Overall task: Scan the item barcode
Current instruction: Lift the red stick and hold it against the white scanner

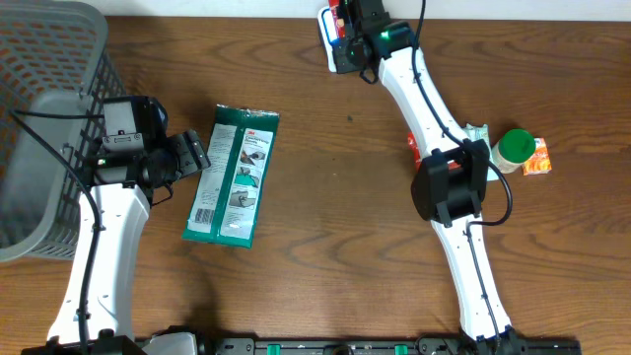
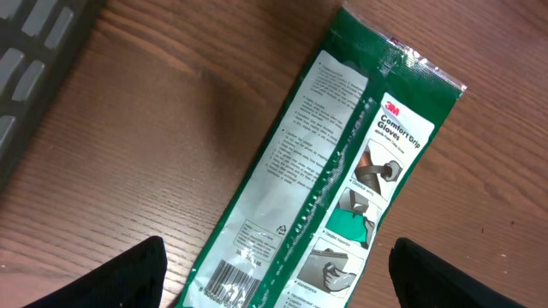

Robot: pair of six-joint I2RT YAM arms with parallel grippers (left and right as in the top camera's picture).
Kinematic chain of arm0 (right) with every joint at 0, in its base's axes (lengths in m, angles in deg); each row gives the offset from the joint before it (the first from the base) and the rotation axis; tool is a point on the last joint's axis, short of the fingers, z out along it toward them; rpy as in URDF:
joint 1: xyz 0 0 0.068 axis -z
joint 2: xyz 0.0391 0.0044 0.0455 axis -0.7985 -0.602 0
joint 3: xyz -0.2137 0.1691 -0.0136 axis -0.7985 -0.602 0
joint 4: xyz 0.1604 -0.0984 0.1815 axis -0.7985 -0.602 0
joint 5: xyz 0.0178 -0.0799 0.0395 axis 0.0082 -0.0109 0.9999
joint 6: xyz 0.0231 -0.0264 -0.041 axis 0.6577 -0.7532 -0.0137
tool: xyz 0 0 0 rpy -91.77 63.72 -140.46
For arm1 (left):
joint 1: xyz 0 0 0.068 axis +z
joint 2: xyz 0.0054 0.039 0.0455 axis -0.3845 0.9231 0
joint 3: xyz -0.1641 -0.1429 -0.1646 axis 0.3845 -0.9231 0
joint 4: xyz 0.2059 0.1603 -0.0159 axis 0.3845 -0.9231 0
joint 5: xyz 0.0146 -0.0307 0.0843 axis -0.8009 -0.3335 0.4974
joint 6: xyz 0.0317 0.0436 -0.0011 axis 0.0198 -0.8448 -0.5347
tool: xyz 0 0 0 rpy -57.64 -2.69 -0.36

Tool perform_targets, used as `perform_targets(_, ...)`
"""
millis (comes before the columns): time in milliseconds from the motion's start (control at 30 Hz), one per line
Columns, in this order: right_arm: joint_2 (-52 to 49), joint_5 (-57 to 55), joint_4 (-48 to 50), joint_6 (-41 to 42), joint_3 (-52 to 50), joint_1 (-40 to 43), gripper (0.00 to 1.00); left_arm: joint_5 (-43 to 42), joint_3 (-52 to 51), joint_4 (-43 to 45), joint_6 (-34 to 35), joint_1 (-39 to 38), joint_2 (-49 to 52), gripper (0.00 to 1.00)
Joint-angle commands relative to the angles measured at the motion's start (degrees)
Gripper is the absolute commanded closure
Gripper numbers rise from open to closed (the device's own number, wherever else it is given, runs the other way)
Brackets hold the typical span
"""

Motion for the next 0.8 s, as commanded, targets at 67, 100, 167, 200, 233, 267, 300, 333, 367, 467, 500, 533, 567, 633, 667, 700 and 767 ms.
perform_targets(67,0.0,-0.4,1.0,-0.4,-0.3,1.1,0.99,0.5,0.3,-0.1,-1.2,0.1,0.1,0.16)
perform_targets(100,0.0,-0.4,1.6,-0.4,-0.7,1.1,0.99,0.5,0.3,-0.1,-1.2,0.1,0.1,0.16)
perform_targets(167,0.0,-0.4,3.2,-0.4,-1.8,1.1,0.99,0.5,0.3,-0.1,-1.2,0.1,0.1,0.16)
perform_targets(200,0.0,-0.4,3.9,-0.4,-2.2,1.1,0.99,0.5,0.3,-0.1,-1.2,0.1,0.1,0.16)
perform_targets(233,0.0,-0.4,4.6,-0.4,-2.4,1.1,0.99,0.5,0.3,-0.1,-1.2,0.1,0.1,0.16)
perform_targets(267,0.0,-0.3,5.0,-0.4,-2.4,1.1,0.99,0.5,0.3,-0.1,-1.2,0.1,0.1,0.16)
perform_targets(300,0.0,-0.2,5.3,-0.4,-2.4,1.1,0.99,0.5,0.3,-0.1,-1.2,0.1,0.1,0.16)
perform_targets(333,0.0,0.0,5.5,-0.4,-2.4,1.1,0.99,0.5,0.3,-0.1,-1.2,0.1,0.1,0.16)
perform_targets(367,0.0,0.1,5.6,-0.4,-2.4,1.1,0.99,0.5,0.3,-0.1,-1.2,0.1,0.1,0.16)
perform_targets(467,0.0,0.0,4.5,-0.4,-2.5,1.1,0.99,0.5,0.3,-0.1,-1.2,0.1,0.1,0.16)
perform_targets(500,0.0,0.0,4.4,-0.4,-2.7,1.1,0.99,0.5,0.3,-0.1,-1.2,0.1,0.1,0.16)
perform_targets(533,0.0,0.0,4.5,-0.4,-3.0,1.1,0.99,0.5,0.3,-0.1,-1.2,0.1,0.1,0.16)
perform_targets(567,0.0,0.0,4.6,-0.4,-3.4,1.1,0.99,0.5,0.3,-0.1,-1.2,0.1,0.1,0.16)
perform_targets(633,0.0,0.0,4.7,-0.4,-3.8,1.1,0.99,0.5,0.3,-0.1,-1.2,0.1,0.1,0.16)
perform_targets(667,0.0,0.0,5.1,-0.4,-4.4,1.1,0.99,0.5,0.3,-0.1,-1.2,0.1,0.1,0.16)
perform_targets(700,0.0,0.0,5.3,-0.4,-4.8,1.1,0.99,0.5,0.3,-0.1,-1.2,0.1,0.1,0.16)
perform_targets(767,0.0,0.0,5.3,-0.4,-4.8,1.1,0.99,0.5,0.3,-0.1,-1.2,0.1,0.1,0.16)
